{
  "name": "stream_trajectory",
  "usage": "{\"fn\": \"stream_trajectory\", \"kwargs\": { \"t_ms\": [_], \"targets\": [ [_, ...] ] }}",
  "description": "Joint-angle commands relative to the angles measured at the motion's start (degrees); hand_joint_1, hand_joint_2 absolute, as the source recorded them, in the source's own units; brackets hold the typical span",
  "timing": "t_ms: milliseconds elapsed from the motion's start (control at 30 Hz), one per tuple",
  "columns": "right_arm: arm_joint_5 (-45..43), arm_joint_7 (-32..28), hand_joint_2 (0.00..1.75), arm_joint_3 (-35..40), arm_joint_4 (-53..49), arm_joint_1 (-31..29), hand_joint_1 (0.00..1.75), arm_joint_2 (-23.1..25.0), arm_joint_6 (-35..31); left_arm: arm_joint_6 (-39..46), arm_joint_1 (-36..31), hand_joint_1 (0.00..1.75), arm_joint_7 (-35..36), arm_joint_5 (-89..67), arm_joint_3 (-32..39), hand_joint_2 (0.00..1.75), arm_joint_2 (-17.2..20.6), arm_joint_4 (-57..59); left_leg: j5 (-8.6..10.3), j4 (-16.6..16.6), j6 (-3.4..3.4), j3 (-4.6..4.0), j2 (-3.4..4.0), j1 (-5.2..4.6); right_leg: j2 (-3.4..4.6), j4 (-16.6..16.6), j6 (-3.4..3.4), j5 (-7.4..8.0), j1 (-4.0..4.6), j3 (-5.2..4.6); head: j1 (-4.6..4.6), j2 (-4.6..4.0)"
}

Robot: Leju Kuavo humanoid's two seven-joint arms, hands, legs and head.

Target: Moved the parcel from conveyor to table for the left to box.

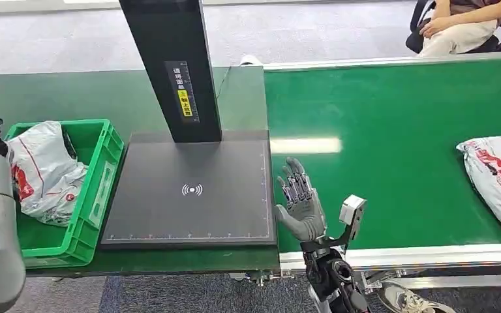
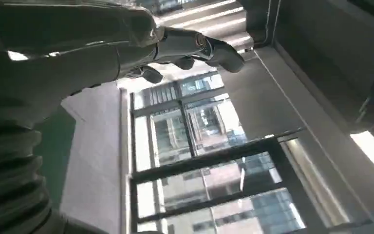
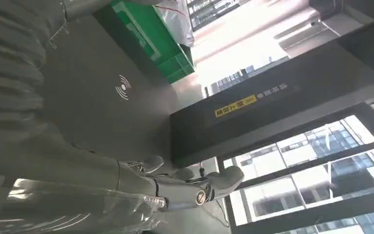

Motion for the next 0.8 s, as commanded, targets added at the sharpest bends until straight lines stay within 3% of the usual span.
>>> {"fn": "stream_trajectory", "kwargs": {
  "t_ms": [33,200,267,333,600,800],
  "targets": [
    [-0.03,0.15,1.75,-1.48,-1.26,-1.13,0.0,-1.72,-0.53,-18.18,10.39,0.0,1.39,12.34,-9.38,1.75,-6.31,-15.11,0.06,-0.04,0.12,-0.02,-0.36,-0.02,-0.36,-0.06,-0.07,-0.02,0.01,0.14,0.02,0.0],
    [0.85,-0.24,1.75,-2.05,-2.94,-0.18,0.0,-2.29,-0.59,-27.4,25.06,0.0,-2.44,17.74,-15.81,1.75,-7.9,-25.62,0.02,-0.09,0.16,0.1,-0.23,-0.06,-0.28,-0.12,-0.08,0.01,-0.04,0.25,0.0,0.0],
    [1.15,-0.47,1.75,-2.36,-3.97,0.46,0.0,-2.65,-0.49,-28.72,29.21,0.0,-3.23,17.68,-17.34,1.75,-8.99,-28.68,0.04,-0.34,0.23,0.39,-0.23,-0.13,-0.29,-0.34,-0.11,0.01,-0.1,0.49,0.02,0.0],
    [1.29,-0.45,1.75,-2.62,-4.74,0.78,0.0,-2.91,-0.21,-32.1,32.73,0.0,-3.85,18.97,-19.29,1.75,-9.78,-31.35,-0.02,-0.1,0.12,0.14,-0.13,-0.11,-0.19,-0.1,-0.04,-0.02,-0.1,0.21,-0.02,0.0],
    [1.53,0.11,1.75,-2.21,-4.87,0.05,0.0,-3.02,0.53,-37.84,40.15,0.0,-1.97,18.67,-22.57,1.75,-13.88,-34.62,-0.04,-0.12,0.2,0.11,-0.2,-0.09,-0.26,-0.17,-0.07,0.0,-0.07,0.25,0.0,0.0],
    [3.3,0.14,1.75,-1.19,-3.63,-0.54,0.0,-2.21,0.69,-39.63,40.67,0.0,0.35,18.24,-25.31,1.75,-18.71,-26.16,-0.03,-0.14,0.2,0.18,-0.28,-0.09,-0.3,-0.2,-0.08,-0.01,-0.07,0.34,0.02,0.0]
  ]
}}
